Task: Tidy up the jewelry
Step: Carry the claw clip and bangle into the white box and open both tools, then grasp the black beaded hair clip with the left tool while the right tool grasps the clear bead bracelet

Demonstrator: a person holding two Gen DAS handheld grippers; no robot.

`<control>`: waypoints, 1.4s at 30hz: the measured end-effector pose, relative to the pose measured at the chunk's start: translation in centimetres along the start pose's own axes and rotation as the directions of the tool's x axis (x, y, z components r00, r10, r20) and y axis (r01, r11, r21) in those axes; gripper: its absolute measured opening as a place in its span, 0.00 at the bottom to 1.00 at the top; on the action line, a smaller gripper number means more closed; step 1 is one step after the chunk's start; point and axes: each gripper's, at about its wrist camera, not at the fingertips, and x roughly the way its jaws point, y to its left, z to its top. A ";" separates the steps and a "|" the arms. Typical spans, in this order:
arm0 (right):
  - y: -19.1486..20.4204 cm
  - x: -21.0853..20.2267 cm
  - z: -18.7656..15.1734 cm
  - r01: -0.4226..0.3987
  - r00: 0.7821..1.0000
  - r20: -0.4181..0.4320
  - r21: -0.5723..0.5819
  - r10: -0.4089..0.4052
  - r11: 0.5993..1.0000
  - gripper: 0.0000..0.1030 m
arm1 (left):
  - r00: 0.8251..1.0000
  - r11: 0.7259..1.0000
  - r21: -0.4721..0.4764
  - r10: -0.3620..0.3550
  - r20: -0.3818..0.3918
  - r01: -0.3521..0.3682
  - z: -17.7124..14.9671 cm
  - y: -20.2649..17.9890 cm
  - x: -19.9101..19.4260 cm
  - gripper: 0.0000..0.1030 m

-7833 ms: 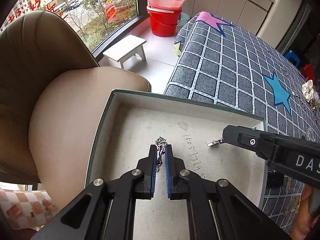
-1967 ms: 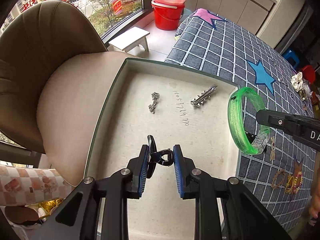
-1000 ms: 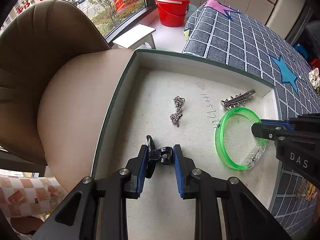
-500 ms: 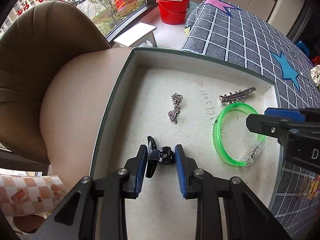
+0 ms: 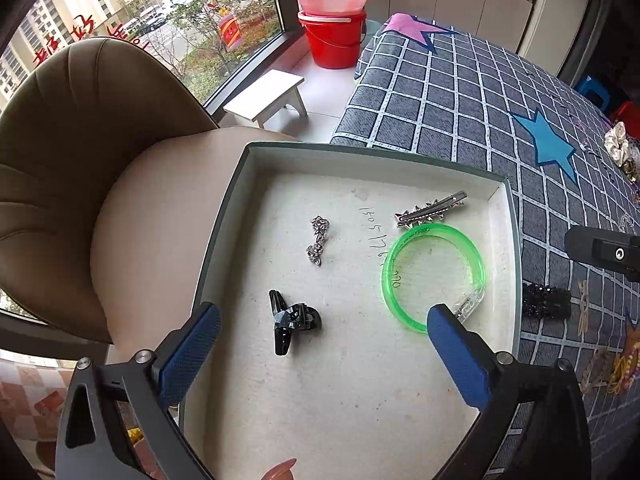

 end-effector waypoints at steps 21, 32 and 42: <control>-16.5 -5.7 -8.4 0.141 0.989 0.001 0.300 -0.148 0.943 0.88 | 0.963 0.968 0.063 -0.232 -0.134 0.242 0.8 -14.9 -3.5 1.00; -22.4 -6.6 -8.3 0.175 0.984 -0.012 0.270 -0.178 0.947 0.88 | 0.953 0.944 -0.301 -0.206 -0.220 0.134 0.8 -18.8 0.2 1.00; -27.3 -6.5 -5.8 0.243 0.969 -0.014 0.218 -0.246 0.945 0.88 | 0.959 0.840 -0.542 -0.130 -0.253 -0.029 -0.2 -17.5 3.1 1.00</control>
